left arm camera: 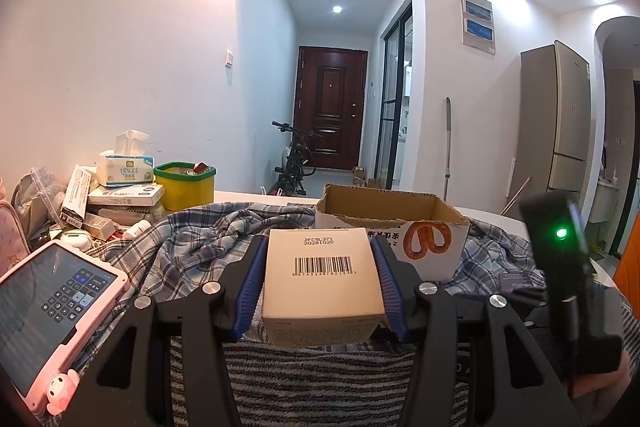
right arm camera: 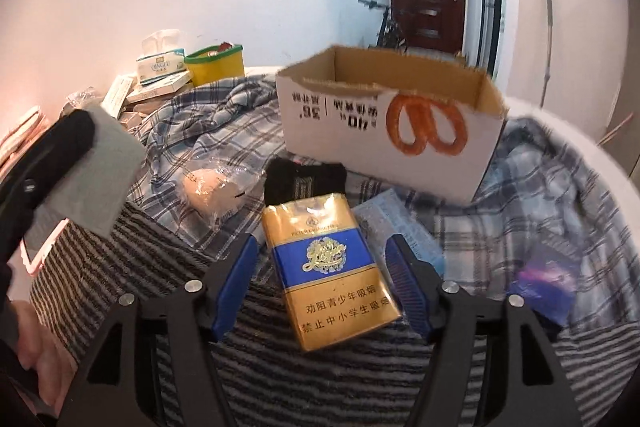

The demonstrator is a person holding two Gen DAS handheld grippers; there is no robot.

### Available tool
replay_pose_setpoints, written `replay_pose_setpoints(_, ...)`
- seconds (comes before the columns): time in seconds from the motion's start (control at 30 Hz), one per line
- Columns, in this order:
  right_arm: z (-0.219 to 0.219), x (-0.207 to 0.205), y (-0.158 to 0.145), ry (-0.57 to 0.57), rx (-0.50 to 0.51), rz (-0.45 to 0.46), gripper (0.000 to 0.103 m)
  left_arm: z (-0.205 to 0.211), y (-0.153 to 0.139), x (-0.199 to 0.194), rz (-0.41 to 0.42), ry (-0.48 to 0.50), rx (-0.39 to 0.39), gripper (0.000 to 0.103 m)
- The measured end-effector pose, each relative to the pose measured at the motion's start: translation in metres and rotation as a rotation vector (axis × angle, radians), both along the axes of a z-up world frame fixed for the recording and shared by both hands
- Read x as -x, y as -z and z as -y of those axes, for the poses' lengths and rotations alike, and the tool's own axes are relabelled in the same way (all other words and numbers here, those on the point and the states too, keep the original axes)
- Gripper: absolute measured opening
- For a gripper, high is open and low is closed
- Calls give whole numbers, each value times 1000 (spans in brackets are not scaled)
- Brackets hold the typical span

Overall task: Organize objects
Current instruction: 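Lift the barcode box with the left tool while the right grasps the gold-and-blue pack, then lift both held packs high and carry them over the cardboard box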

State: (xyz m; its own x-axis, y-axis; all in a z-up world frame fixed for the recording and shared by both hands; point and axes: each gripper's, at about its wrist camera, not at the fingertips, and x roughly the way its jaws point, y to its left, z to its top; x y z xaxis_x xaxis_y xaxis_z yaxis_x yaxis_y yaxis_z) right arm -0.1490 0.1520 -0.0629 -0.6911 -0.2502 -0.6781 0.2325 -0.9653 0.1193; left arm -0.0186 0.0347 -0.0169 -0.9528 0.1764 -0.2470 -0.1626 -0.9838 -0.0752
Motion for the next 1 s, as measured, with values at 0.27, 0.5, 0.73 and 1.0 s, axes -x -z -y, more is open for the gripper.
replay_pose_setpoints(0.27,-9,8,16,47,18,39,55,-2,1,0,1,5,2,54)
replay_pose_setpoints(0.5,-22,-4,6,111,65,-51,52,-5,2,3,13,8,8,54)
replay_pose_setpoints(0.73,-17,-53,-27,213,29,-398,52,-4,1,-1,-17,23,7,54)
replay_pose_setpoints(1.0,-8,-73,-44,339,-65,-578,52,1,-1,-7,-45,21,-3,54)
